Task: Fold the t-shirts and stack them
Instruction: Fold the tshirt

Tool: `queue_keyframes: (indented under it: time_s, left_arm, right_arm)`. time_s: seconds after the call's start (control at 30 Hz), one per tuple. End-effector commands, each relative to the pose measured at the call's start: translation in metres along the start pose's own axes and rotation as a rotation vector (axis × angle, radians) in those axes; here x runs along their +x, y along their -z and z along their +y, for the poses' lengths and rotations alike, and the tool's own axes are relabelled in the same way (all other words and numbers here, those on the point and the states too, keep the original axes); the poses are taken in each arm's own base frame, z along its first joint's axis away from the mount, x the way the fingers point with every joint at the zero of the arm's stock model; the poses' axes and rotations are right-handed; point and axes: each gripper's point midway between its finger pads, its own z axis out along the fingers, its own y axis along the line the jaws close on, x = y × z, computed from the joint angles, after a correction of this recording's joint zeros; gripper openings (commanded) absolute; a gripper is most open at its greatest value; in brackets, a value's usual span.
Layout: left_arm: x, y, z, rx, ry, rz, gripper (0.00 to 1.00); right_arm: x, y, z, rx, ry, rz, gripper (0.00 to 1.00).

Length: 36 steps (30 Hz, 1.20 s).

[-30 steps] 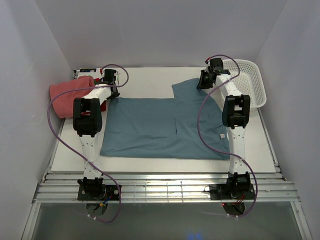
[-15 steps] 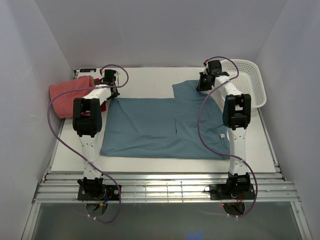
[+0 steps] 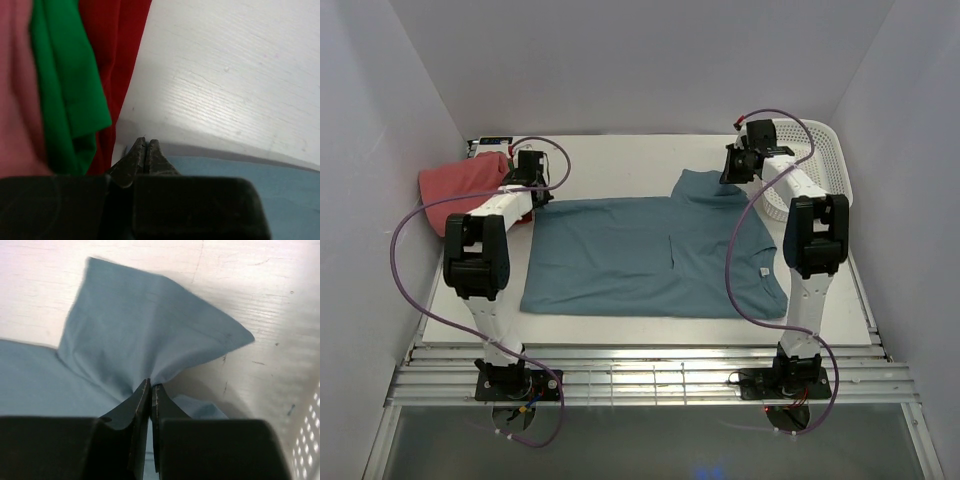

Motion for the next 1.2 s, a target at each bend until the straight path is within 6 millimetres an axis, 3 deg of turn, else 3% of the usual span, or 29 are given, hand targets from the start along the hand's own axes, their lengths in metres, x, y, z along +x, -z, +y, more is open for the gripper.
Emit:
queue_keyframes:
  time_s: [0.0,0.13,0.17,0.2,0.27,0.3,0.4,0.43,0.8,0.93,1.07,1.17]
  left_arm:
    - [-0.05,0.046,-0.006,0.082,0.064,-0.153,0.0]
    - [-0.044,0.064,-0.003,0.11,0.061,-0.158,0.0]
    - [-0.035,0.063,-0.001,0.108,0.054,-0.139,0.0]
    - [-0.032,0.065,0.0,0.113,0.05,-0.136,0.0]
    - [-0.021,0.07,0.001,0.126,0.039,-0.108,0.0]
    - [-0.017,0.072,0.002,0.13,0.037,-0.096,0.0]
    - [-0.005,0.083,0.01,0.124,0.036,-0.083,0.0]
    - [-0.002,0.087,0.013,0.117,0.037,-0.08,0.0]
    - [0.012,0.15,0.053,0.056,0.067,-0.123,0.0]
    - [0.03,0.162,0.064,0.045,0.071,-0.096,0.0]
    - [0.051,0.173,0.071,0.041,0.081,-0.049,0.0]
    - [0.064,0.179,0.076,0.043,0.082,-0.031,0.0]
  right_arm:
    - [-0.016,0.041,0.017,-0.031,0.056,-0.082,0.08]
    - [0.012,0.059,0.022,-0.04,0.05,-0.035,0.08]
    - [0.012,0.07,0.026,-0.044,0.054,-0.046,0.08]
    - [0.032,0.07,0.025,-0.041,0.049,-0.008,0.08]
    - [0.039,0.085,0.029,-0.048,0.052,-0.014,0.08]
    - [0.056,0.085,0.028,-0.047,0.046,0.018,0.08]
    - [0.069,0.103,0.032,-0.044,0.047,0.017,0.08]
    - [0.083,0.104,0.029,-0.042,0.041,0.041,0.08]
    - [0.116,0.177,0.043,-0.046,0.039,-0.023,0.08]
    - [0.135,0.197,0.043,-0.04,0.041,-0.019,0.08]
    - [0.168,0.206,0.038,-0.023,0.027,0.036,0.08]
    - [0.177,0.215,0.037,-0.011,0.029,0.033,0.08]
